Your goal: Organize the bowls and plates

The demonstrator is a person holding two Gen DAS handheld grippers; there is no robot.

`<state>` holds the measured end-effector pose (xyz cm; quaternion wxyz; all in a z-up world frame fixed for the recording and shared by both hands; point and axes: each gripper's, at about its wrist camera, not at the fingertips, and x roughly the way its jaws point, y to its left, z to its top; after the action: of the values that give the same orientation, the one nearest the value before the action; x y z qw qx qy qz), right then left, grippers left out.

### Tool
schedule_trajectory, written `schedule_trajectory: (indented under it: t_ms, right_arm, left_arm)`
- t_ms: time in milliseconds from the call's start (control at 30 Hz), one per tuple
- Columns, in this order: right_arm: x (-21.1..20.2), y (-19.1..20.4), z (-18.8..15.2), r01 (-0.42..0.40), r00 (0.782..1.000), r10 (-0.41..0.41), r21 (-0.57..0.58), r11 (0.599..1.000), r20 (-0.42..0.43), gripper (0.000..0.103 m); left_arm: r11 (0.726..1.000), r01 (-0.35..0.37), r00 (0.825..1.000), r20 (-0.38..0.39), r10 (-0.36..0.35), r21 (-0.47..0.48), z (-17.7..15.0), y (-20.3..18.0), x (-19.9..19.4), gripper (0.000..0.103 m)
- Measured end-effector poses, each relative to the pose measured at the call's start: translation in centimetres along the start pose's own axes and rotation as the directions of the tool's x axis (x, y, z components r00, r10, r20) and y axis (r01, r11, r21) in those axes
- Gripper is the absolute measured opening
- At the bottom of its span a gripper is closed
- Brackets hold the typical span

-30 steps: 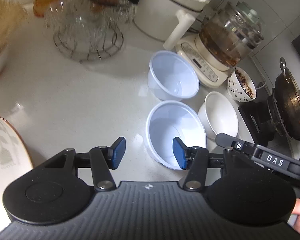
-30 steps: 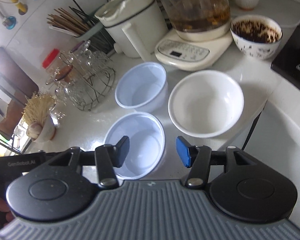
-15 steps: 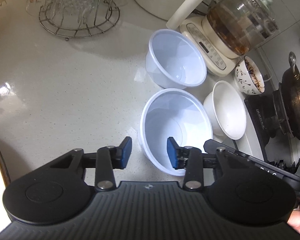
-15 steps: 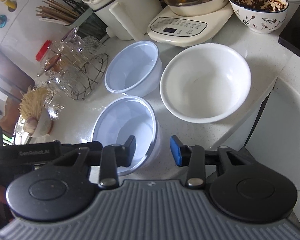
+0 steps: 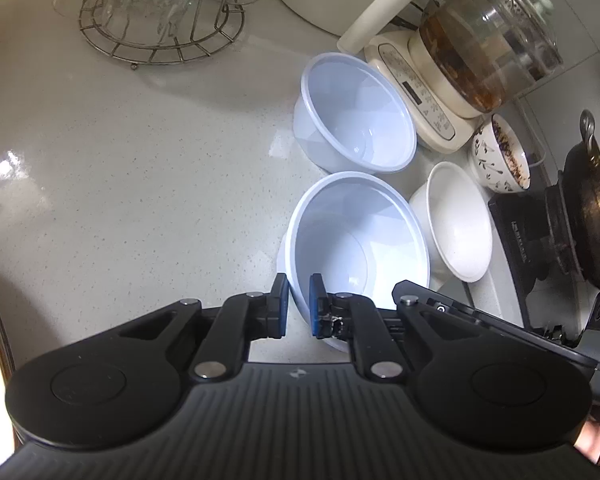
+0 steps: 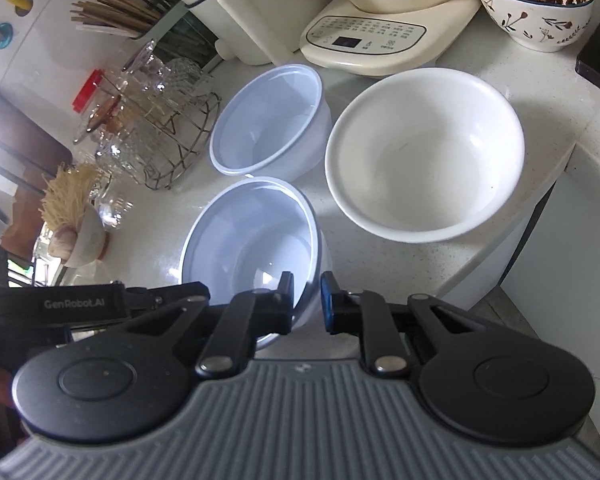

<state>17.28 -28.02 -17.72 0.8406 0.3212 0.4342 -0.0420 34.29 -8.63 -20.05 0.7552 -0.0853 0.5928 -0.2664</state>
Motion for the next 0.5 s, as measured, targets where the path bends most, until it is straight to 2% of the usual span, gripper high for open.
schedule_trajectory:
  t_ms: [233, 500]
  right_arm:
    - [-0.7, 2.2, 0.5, -0.031, 0.999, 0.034, -0.083, 0.996, 0.034, 0.017]
    - [1.5, 5.7, 0.9, -0.110, 0.994, 0.107, -0.190, 0.975, -0.028, 0.017]
  left_arm:
    - [1.000, -0.005, 0.999, 0.042, 0.006, -0.030, -0.4, 1.0, -2.5, 0.013]
    - [0.988, -0.045, 0.991, 0.121, 0.063, -0.145, -1.4, 4.3, -5.9, 0.013]
